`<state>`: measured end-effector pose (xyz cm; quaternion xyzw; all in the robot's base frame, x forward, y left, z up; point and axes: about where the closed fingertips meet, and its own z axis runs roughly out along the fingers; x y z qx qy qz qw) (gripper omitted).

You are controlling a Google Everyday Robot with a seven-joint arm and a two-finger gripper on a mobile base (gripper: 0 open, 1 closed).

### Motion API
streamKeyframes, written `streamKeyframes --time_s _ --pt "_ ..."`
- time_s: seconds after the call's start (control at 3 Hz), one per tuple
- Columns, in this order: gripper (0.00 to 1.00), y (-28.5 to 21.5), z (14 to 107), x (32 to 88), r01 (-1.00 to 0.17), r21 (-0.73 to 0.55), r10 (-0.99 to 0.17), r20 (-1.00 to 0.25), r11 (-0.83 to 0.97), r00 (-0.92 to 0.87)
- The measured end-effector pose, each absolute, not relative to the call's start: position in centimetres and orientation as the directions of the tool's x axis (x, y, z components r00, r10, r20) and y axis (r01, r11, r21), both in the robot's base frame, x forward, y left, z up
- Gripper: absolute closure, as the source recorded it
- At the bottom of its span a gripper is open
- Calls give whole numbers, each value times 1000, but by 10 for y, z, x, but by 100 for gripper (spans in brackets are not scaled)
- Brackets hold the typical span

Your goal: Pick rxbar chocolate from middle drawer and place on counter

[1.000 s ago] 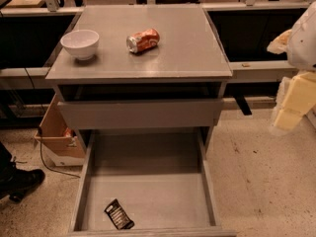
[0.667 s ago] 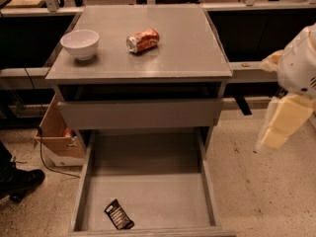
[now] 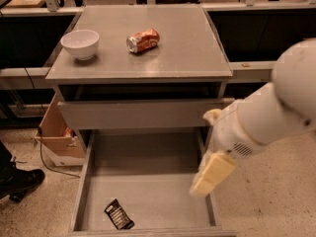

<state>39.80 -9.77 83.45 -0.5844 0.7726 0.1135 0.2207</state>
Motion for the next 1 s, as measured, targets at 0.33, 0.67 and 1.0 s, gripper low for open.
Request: streamKeyframes --time_s 0.33,0.67,1.0 --pt "0 -21 758 387 -968 -4 -797 -569 250 -203" --pt "0 36 716 382 -972 30 -770 -605 233 -204" --pt "0 38 720 392 -967 -7 -759 -621 256 -197"
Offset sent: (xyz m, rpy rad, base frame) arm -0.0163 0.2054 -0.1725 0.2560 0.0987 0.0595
